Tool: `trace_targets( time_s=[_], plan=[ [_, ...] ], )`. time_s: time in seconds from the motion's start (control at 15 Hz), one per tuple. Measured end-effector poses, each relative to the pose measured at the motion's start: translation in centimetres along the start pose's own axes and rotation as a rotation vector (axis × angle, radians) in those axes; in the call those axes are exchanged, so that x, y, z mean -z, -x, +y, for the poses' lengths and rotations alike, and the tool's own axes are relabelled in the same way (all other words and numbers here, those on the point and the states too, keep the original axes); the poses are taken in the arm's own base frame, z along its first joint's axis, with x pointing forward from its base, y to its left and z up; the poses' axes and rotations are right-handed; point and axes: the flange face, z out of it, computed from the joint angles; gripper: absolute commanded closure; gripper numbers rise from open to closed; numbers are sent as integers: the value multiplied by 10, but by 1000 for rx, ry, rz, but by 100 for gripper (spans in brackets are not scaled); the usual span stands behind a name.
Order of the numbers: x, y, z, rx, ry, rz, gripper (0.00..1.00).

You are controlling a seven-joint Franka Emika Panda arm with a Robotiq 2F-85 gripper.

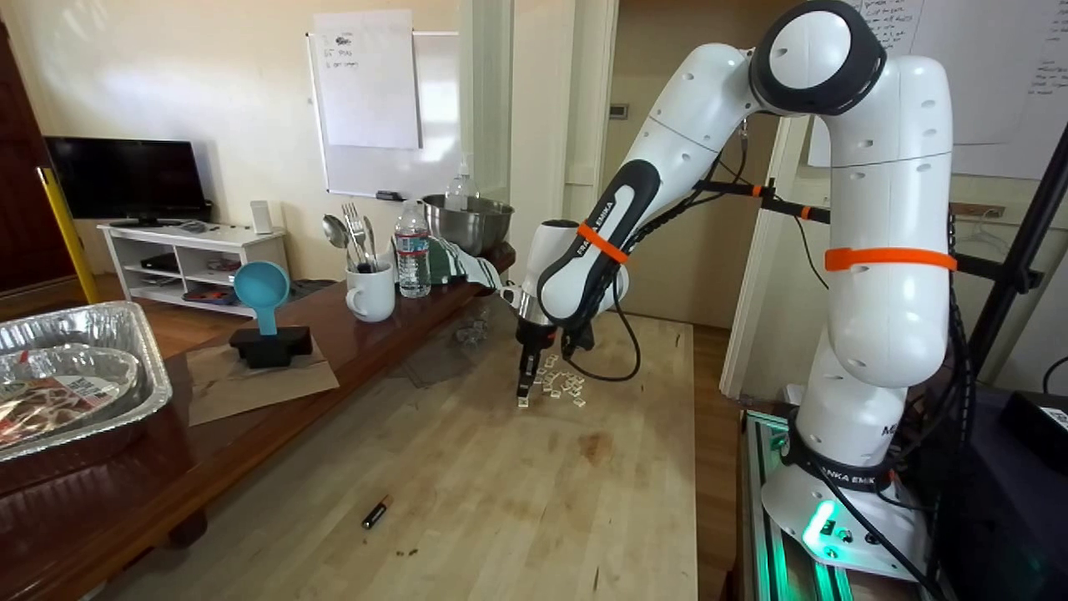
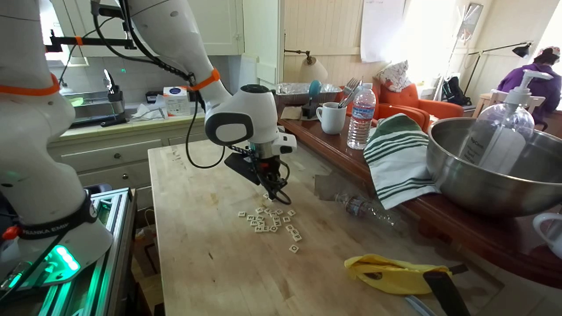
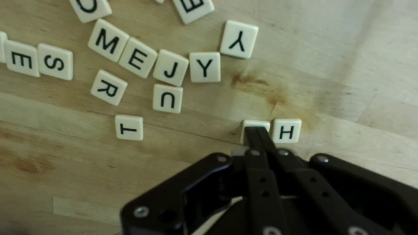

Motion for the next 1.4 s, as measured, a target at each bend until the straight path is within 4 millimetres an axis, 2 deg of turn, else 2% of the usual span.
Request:
trace_targets(
  time_s=[1.4],
  plan=[
    [0,1,-5,61,-6,-1,100]
  ],
)
